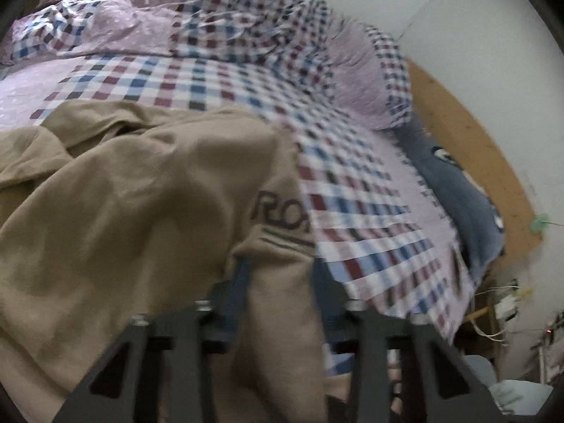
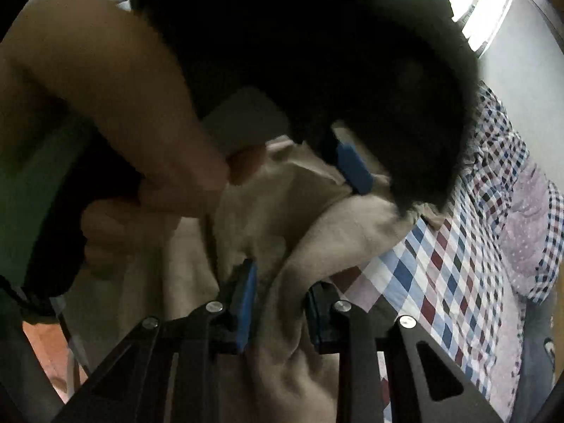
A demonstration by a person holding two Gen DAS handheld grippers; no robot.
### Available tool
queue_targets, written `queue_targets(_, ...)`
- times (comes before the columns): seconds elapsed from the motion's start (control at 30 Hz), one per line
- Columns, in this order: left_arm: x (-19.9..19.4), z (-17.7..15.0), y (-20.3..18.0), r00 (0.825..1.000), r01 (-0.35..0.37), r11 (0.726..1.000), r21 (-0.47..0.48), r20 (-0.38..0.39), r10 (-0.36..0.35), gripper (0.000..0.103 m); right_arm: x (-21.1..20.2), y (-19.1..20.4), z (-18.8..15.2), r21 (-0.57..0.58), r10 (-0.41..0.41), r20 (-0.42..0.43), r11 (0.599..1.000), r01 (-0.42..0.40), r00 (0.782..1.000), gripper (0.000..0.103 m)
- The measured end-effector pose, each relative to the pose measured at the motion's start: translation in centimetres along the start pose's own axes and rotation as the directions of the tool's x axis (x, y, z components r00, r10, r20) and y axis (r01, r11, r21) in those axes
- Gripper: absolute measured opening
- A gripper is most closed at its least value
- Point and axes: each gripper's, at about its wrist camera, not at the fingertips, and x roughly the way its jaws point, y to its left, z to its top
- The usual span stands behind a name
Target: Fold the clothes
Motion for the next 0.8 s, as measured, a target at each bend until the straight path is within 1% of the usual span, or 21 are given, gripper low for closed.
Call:
queue_targets(0.03, 0.0, -0.2, 0.1, 1.000, -0.022, 1.000, 0.008, -0.004, 0.022, 0.007, -0.1, -0.1, -0.2, 0.002, 0.004, 0.000, 1.000, -0.004, 1.000, 0.028)
queue_targets(0.07, 0.0, -0.2, 0.4, 1.000, -0.030, 1.000, 0.000, 0.000, 0.030, 0.004, -0.3, -0.2, -0.4, 0.002, 0.008, -0.001, 1.000, -0.008, 1.000, 0.030)
queue_targets(0.13, -0.1, -0.2, 1.0, 0.999, -0.035, 0.999, -0.031, 0.015, 0.036, 0.003, -0.7, -0.9, -0.8, 0.020, 0.029, 0.001, 0.999, -0.029, 1.000, 0.035)
queue_targets(0.17, -0.3, -0.2, 1.6, 0.999, -0.039, 0.998, -0.057, 0.023, 0.041, 0.003, -1.0, -1.5, -1.1, 0.049, 0.054, 0.010, 0.997, -0.054, 0.999, 0.040)
queue_targets(0.23, -1.1, -0.2, 3.2, 0.998, -0.019, 0.991, -0.132, 0.053, 0.026, 0.003, -1.6, -3.7, -1.8, 0.150, 0.099, 0.039, 0.983, -0.103, 0.994, 0.044)
queue_targets(0.3, -2.0, -0.1, 4.7, 0.996, 0.016, 0.979, -0.203, 0.091, 0.003, 0.003, -1.8, -6.4, -2.3, 0.274, 0.138, 0.071, 0.950, -0.153, 0.988, 0.051)
queue_targets(0.33, -2.5, -0.1, 5.5, 0.993, 0.039, 0.972, -0.232, 0.116, -0.012, 0.003, -1.8, -7.7, -2.6, 0.334, 0.156, 0.088, 0.926, -0.177, 0.984, 0.052)
queue_targets(0.37, -3.1, -0.2, 6.2, 0.990, 0.063, 0.963, -0.260, 0.140, -0.027, 0.003, -1.9, -9.1, -2.9, 0.392, 0.173, 0.107, 0.897, -0.202, 0.979, 0.053)
queue_targets(0.4, -3.6, -0.3, 7.0, 0.987, 0.082, 0.955, -0.286, 0.158, -0.038, 0.003, -1.8, -11.1, -3.7, 0.475, 0.194, 0.136, 0.848, -0.236, 0.971, 0.054)
queue_targets(0.47, -4.5, -0.6, 8.3, 0.982, 0.109, 0.937, -0.331, 0.181, -0.051, 0.002, -1.5, -13.4, -3.7, 0.554, 0.207, 0.164, 0.790, -0.264, 0.964, 0.056)
queue_targets(0.53, -5.2, -0.9, 9.5, 0.979, 0.126, 0.922, -0.367, 0.196, -0.056, 0.002, -0.5, -15.3, -3.4, 0.589, 0.204, 0.157, 0.766, -0.258, 0.966, 0.056)
queue_targets(0.6, -5.9, -1.3, 10.6, 0.976, 0.128, 0.908, -0.399, 0.211, -0.045, 0.002, 0.5, -17.2, -3.0, 0.622, 0.201, 0.148, 0.742, -0.249, 0.968, 0.056)
queue_targets(0.73, -6.8, -1.9, 12.0, 0.973, 0.148, 0.896, -0.418, 0.225, -0.055, 0.002, 4.5, -18.3, -0.8, 0.598, 0.275, 0.114, 0.748, -0.287, 0.955, 0.056)
queue_targets(0.8, -7.0, -2.1, 12.4, 0.974, 0.137, 0.897, -0.421, 0.221, -0.046, 0.002, 7.0, -17.2, 0.9, 0.564, 0.300, 0.068, 0.775, -0.285, 0.951, 0.056)
